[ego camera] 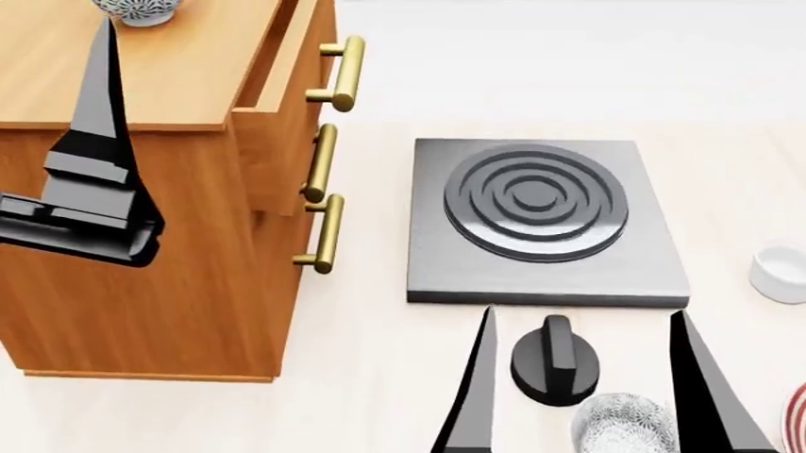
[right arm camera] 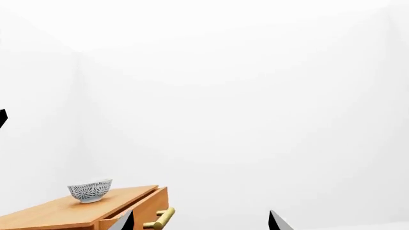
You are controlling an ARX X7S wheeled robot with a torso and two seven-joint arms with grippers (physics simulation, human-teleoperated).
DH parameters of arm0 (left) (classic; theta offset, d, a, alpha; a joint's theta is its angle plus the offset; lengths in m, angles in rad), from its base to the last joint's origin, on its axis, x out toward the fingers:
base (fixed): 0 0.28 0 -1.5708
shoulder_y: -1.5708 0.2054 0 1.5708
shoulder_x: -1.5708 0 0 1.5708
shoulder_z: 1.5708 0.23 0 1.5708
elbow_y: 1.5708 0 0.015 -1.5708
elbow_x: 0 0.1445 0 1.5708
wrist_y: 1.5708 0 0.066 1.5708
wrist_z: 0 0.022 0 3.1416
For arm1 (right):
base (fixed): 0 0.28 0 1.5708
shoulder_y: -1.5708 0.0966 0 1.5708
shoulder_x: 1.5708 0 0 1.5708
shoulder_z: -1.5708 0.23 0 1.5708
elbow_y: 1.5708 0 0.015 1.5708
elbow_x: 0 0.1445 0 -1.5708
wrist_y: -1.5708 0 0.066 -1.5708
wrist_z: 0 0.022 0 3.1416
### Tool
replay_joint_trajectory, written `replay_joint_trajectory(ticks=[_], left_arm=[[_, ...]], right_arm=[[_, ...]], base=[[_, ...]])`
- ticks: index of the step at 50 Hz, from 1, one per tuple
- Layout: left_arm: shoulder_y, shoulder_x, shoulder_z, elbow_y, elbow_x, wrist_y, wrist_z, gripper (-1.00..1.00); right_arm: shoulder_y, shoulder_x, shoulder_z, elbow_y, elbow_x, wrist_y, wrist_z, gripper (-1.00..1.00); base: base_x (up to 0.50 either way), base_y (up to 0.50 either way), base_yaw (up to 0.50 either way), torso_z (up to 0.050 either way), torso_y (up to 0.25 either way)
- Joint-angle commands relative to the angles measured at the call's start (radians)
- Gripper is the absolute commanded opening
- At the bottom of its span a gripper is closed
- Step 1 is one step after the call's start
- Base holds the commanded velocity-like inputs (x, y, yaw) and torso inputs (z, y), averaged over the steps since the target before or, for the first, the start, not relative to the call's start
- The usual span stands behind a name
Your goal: Pick the akita bowl on the wooden cabinet and place it on the plate.
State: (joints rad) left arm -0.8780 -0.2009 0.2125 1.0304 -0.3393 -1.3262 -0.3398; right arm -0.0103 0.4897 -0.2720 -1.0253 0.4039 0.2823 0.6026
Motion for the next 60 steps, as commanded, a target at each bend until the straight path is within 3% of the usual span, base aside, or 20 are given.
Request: replay_joint_trajectory(ticks=[1,11,45,53,60], left_arm=[[-0.025,-0.021,-0.003,0.014,-0.099,-0.014,-0.069,1.0],[-0.024,-0.054,0.004,0.009,-0.187,0.011,-0.142,1.0],[-0.041,-0.094,0.01,-0.01,-0.294,0.044,-0.225,1.0],[-0.109,-0.076,-0.025,0.006,-0.373,-0.034,-0.265,1.0],[-0.252,-0.018,-0.085,-0.022,-0.459,-0.178,-0.297,1.0]], right_arm=[[0.008,0.016,-0.014,-0.003,0.004,0.001,0.019,1.0],[0.014,0.028,-0.026,0.0,0.007,-0.002,0.036,1.0],[0.026,0.064,-0.06,0.011,0.011,-0.038,0.076,1.0],[0.025,0.073,-0.064,0.01,0.016,-0.047,0.082,1.0],[0.027,0.08,-0.069,0.01,0.02,-0.051,0.088,1.0]], base=[[0.29,0.0,0.0,0.0,0.0],[0.23,0.0,0.0,0.0,0.0],[0.19,0.0,0.0,0.0,0.0],[0.0,0.0,0.0,0.0,0.0],[0.0,0.0,0.0,0.0,0.0]])
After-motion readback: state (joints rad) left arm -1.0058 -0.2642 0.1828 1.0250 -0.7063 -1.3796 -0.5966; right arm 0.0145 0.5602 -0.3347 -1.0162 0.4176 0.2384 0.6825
